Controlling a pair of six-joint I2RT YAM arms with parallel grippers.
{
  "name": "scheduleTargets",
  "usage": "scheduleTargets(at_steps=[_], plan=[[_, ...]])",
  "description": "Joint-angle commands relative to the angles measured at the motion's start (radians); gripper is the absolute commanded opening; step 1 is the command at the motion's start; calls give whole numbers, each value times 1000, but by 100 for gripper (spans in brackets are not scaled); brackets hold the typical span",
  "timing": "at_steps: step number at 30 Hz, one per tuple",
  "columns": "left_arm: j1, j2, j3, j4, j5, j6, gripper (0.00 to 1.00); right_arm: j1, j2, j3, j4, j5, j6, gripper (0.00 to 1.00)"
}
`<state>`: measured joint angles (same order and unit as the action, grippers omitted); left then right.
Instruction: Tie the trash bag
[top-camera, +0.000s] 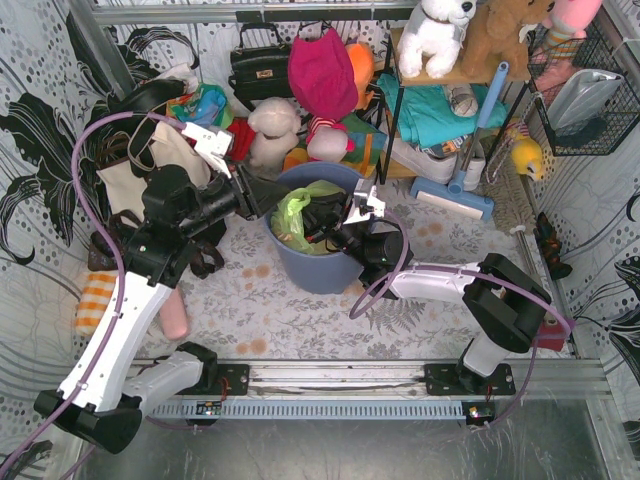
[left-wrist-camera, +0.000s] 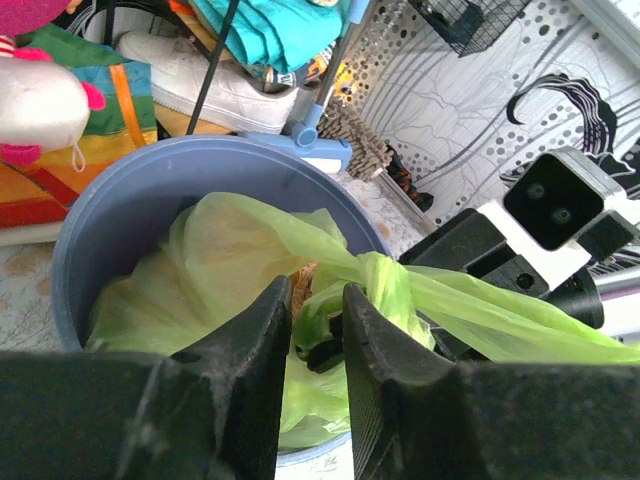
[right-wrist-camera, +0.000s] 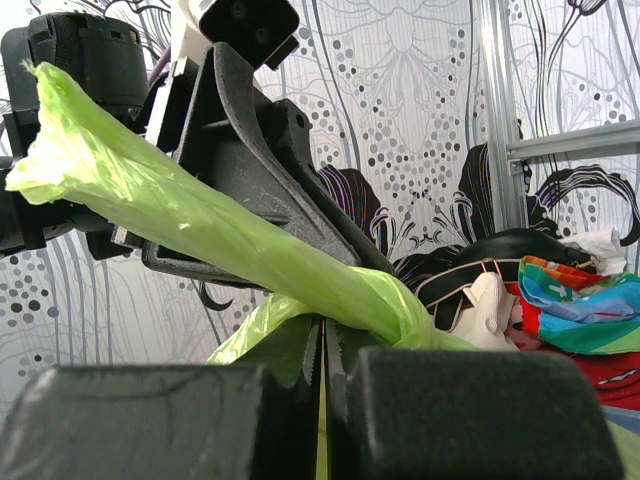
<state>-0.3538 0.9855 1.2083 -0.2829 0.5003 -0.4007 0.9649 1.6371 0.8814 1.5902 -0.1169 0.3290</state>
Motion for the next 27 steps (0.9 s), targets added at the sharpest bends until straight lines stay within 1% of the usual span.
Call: scheduleTargets(at_steps=[1, 6, 7, 8, 13, 14, 15, 16, 18, 27], plan=[[-7, 7, -5, 50, 34, -5, 29, -5, 4, 4, 96, -17, 21, 0], [-6, 11, -1, 56, 28, -8, 9, -5, 2, 4, 96, -16, 21, 0], [-6, 10, -1, 60, 24, -10, 3, -6, 3, 3, 96, -15, 22, 0], [-6, 9, 0, 65, 19, -11, 0, -6, 0, 2, 96, -15, 21, 0], [-6, -6, 5, 90, -54, -17, 0, -6, -8, -7, 93, -6, 24, 0], [-6, -6, 8, 96, -57, -15, 0, -5, -15, -12, 86, 0, 26, 3], [-6, -3, 13, 104, -53, -14, 0, -5, -23, -16, 72, 6, 30, 12], [-6, 1, 16, 109, -48, -11, 0, -5, -33, -21, 55, 12, 38, 17], [-6, 9, 20, 119, -47, -13, 0, -6, -58, -31, 7, 21, 38, 23], [-6, 25, 28, 158, -59, -24, 0, -5, -221, -90, -234, 83, 2, 36]])
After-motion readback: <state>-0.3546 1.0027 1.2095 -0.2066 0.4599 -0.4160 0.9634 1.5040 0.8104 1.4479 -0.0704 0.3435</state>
